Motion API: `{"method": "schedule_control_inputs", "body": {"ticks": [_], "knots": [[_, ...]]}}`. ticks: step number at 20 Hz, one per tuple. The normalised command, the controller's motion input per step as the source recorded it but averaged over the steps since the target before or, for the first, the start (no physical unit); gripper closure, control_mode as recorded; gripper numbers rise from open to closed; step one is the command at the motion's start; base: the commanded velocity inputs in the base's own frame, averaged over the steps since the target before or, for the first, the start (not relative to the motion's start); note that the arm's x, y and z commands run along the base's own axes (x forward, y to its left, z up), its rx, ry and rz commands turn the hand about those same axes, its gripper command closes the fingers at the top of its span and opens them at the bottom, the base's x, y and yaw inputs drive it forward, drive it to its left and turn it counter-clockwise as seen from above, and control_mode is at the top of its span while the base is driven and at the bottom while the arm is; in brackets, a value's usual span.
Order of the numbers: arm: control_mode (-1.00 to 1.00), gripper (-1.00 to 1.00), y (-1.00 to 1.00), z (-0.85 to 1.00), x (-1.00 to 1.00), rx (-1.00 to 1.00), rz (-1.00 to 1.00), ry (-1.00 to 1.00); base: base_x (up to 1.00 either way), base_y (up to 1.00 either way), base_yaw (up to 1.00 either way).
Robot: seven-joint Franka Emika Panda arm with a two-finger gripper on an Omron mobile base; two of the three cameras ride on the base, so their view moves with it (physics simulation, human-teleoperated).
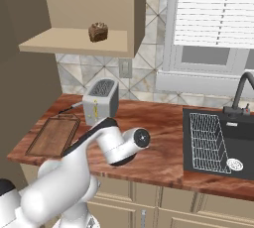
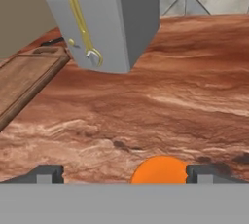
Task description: Pick the bread, place it on the cutting board, pick the jam, place it on the counter, and close the cabinet.
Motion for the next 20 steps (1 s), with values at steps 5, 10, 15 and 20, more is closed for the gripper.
{"method": "schedule_control_inputs", "body": {"ticks": [5,10,15,20], "knots": [[-1.00,-1.00,0.25,0.13,-0.17,0.00,0.00,0.00,0.00,0.00,0.00],[-1.00,-1.00,0.23,0.20,-0.11,0.00,0.00,0.00,0.00,0.00,0.00],[-1.00,-1.00,0.27,0.05,-0.18,0.00,0.00,0.00,0.00,0.00,0.00],[-1.00,-1.00,0.22,0.14,-0.18,0.00,0.00,0.00,0.00,0.00,0.00]]}}
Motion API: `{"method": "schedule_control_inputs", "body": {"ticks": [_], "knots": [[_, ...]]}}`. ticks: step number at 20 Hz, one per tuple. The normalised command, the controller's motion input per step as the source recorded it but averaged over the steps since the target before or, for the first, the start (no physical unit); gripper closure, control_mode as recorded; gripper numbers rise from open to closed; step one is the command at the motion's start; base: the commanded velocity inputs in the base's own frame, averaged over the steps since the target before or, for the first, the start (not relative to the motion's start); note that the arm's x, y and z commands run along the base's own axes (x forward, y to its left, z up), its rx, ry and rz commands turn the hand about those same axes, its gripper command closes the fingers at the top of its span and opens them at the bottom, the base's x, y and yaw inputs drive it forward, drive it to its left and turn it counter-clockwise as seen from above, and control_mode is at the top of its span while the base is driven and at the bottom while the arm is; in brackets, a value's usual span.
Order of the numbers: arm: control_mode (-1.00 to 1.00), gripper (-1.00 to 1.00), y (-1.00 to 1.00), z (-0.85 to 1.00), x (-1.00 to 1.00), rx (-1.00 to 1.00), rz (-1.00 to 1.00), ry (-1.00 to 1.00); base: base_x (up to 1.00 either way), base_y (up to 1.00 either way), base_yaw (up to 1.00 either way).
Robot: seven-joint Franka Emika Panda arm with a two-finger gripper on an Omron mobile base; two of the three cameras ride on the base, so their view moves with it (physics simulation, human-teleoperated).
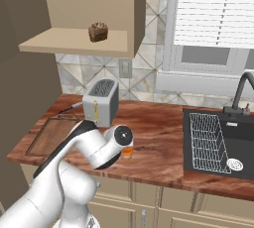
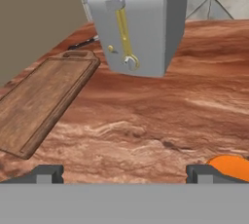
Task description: Pick the bread, place it on the cutting board, pick the jam, place it on the counter, and close the cabinet.
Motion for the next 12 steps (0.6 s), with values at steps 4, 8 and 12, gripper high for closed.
{"method": "schedule_control_inputs", "body": {"ticks": [4,8,12], "knots": [[-1.00,-1.00,0.18,0.20,-0.13,0.00,0.00,0.00,0.00,0.00,0.00],[-1.00,-1.00,0.08,0.29,-0.11,0.00,0.00,0.00,0.00,0.00,0.00],[-1.00,-1.00,0.03,0.34,-0.14,0.00,0.00,0.00,0.00,0.00,0.00]]}}
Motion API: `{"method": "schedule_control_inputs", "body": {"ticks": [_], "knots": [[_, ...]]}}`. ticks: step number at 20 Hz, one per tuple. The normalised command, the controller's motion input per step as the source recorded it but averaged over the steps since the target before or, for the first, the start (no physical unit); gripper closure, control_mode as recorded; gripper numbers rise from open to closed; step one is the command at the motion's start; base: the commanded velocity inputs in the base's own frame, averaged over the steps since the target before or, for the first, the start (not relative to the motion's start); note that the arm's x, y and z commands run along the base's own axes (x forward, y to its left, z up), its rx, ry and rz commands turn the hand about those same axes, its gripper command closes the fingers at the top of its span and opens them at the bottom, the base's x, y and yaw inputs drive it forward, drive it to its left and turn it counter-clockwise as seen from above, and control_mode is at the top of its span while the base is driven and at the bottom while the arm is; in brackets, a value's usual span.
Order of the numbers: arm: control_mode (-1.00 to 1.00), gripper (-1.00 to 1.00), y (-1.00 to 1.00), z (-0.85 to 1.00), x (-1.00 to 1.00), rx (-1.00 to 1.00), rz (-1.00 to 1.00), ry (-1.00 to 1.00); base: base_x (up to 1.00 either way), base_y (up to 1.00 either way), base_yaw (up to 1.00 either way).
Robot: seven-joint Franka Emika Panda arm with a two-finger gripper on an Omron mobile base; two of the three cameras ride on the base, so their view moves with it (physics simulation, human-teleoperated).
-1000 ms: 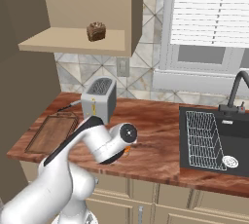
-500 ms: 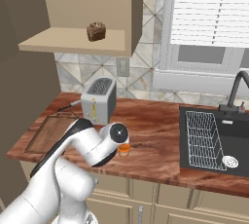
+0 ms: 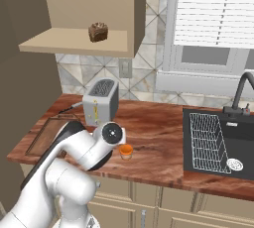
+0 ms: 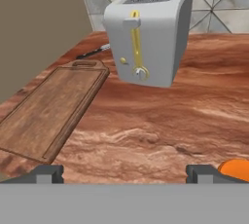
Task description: Pick the bread, place it on the cutting board, pick the jam, place it on the counter, and close the cabinet.
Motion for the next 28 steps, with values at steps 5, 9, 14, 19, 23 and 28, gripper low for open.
{"method": "schedule_control_inputs", "body": {"ticks": [5,9,14,19,23,28], "knots": [[-1.00,-1.00,0.00,0.31,-0.14,0.00,0.00,0.01,0.00,0.00,0.00],[-1.00,-1.00,0.00,0.27,-0.15,0.00,0.00,0.01,0.00,0.00,0.00],[-1.00,-1.00,0.00,0.22,-0.17,0.00,0.00,0.01,0.00,0.00,0.00],[-1.00,-1.00,0.00,0.19,-0.18,0.00,0.00,0.00,0.00,0.00,0.00],[-1.00,-1.00,0.06,0.18,-0.20,0.00,0.00,0.00,0.00,0.00,0.00],[-1.00,-1.00,0.08,0.21,-0.19,0.00,0.00,0.00,0.00,0.00,0.00]]}}
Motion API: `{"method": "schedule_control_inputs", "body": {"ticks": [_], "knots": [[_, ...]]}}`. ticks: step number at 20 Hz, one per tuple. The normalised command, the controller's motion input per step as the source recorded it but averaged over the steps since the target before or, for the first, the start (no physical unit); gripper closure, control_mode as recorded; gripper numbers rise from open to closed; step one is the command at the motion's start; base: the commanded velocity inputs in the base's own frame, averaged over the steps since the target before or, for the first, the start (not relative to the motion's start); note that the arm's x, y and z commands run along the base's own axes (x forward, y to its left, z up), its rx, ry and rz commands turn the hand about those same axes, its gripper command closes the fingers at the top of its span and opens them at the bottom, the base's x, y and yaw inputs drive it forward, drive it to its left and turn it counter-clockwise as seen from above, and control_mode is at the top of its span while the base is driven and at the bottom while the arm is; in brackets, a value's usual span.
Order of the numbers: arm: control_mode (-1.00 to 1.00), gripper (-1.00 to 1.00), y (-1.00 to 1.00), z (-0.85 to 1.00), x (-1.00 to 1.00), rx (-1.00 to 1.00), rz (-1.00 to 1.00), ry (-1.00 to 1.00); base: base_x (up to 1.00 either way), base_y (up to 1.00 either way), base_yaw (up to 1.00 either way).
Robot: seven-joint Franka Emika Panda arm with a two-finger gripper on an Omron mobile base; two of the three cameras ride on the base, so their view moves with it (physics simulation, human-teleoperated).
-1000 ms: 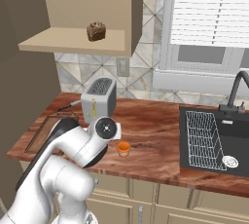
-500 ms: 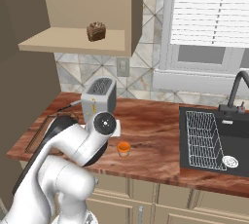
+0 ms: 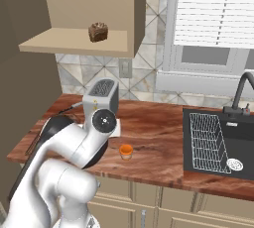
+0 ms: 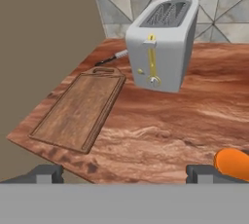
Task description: Pick the bread, place it on the cutting board, pick the jam, place it on the counter, and close the cabinet.
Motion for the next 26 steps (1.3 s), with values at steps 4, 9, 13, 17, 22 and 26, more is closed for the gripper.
{"method": "schedule_control_inputs", "body": {"ticks": [4,9,13,17,22,26], "knots": [[-1.00,-1.00,0.12,0.21,-0.19,0.00,0.00,0.00,0.00,0.00,0.00],[-1.00,-1.00,0.18,0.20,-0.17,0.00,0.00,0.00,0.00,0.00,0.00],[-1.00,-1.00,0.21,0.16,-0.08,0.00,-0.01,0.00,0.00,0.00,0.00],[-1.00,-1.00,0.10,0.21,-0.07,0.00,-0.05,0.00,0.00,0.00,0.00],[-1.00,-1.00,0.10,0.20,-0.07,0.00,-0.08,0.00,0.00,0.00,0.00],[-1.00,-1.00,0.18,0.18,-0.07,0.00,-0.09,0.00,0.00,0.00,0.00]]}}
